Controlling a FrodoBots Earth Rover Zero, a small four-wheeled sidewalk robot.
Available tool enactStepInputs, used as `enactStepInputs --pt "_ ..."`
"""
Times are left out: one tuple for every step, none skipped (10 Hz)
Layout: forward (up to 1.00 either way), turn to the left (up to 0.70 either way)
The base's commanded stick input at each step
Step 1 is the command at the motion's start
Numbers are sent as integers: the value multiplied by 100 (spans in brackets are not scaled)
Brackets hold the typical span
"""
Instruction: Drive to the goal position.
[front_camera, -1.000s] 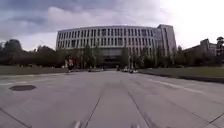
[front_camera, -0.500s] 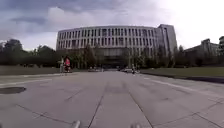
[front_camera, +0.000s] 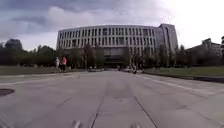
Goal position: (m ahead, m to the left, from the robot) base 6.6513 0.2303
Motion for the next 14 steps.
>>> enactStepInputs --pt "100 0" --pt "100 0" --pt "100 0" --pt "100 0" --pt "100 0" --pt "100 0" --pt "100 0" --pt "100 0" --pt "100 0" --pt "100 0" --pt "100 0" --pt "100 0" --pt "100 0" --pt "100 0"
